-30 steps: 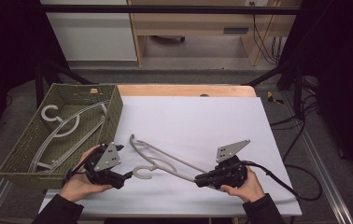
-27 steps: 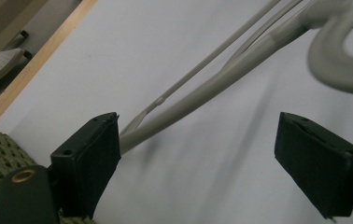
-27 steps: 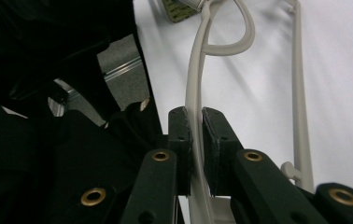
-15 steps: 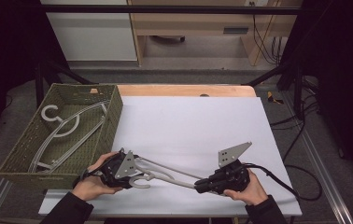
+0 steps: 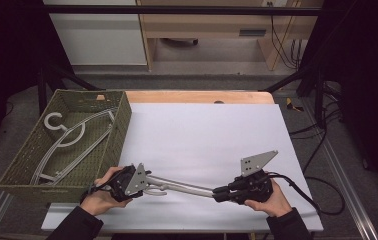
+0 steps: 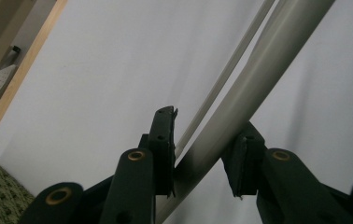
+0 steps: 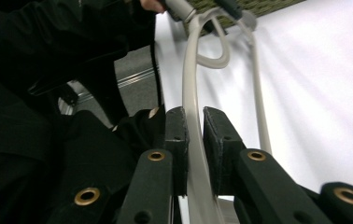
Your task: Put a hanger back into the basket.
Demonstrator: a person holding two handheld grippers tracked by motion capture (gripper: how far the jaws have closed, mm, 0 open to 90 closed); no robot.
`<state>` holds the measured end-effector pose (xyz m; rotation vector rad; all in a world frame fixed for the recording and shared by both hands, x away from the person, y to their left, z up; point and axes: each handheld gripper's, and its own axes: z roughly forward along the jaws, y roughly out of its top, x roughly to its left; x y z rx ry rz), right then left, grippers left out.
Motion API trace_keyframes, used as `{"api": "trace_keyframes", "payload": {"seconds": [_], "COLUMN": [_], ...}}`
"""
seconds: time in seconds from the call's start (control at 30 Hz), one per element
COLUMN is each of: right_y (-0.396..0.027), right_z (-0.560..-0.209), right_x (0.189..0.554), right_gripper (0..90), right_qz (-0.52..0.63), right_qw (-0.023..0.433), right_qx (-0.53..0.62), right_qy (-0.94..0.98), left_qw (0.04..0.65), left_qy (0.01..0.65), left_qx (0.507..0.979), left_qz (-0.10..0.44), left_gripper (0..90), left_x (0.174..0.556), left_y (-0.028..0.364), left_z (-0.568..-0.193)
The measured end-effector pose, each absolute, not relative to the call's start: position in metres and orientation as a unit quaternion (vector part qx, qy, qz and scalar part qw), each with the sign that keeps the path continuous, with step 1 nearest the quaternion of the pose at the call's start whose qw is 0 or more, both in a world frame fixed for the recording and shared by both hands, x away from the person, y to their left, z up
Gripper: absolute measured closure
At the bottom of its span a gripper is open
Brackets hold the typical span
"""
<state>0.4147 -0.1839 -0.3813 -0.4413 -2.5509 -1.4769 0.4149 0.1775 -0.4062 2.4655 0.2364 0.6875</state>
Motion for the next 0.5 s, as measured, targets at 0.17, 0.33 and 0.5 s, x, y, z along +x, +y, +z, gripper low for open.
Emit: {"api": "trace_keyframes", "payload": {"seconds": [0.17, 0.33, 0.5], "right_y": [-0.192, -0.202, -0.215], "right_z": [-0.380, -0.378, -0.375], "right_x": [0.419, 0.421, 0.421], "right_gripper": [73.3, 66.1, 62.2], "right_qz": [-0.505, -0.525, -0.545], "right_qw": [0.028, -0.051, -0.113], "right_qx": [-0.169, -0.189, -0.221], "right_qy": [-0.846, -0.829, -0.801], "left_qw": [0.271, 0.274, 0.280], "left_qy": [0.081, 0.070, 0.084], "left_qx": [0.923, 0.924, 0.922], "left_qz": [0.260, 0.258, 0.255], "left_gripper": [70.1, 73.5, 80.9], "left_x": [0.411, 0.406, 0.408], "left_y": [0.169, 0.164, 0.167], "left_z": [-0.406, -0.404, -0.396]}}
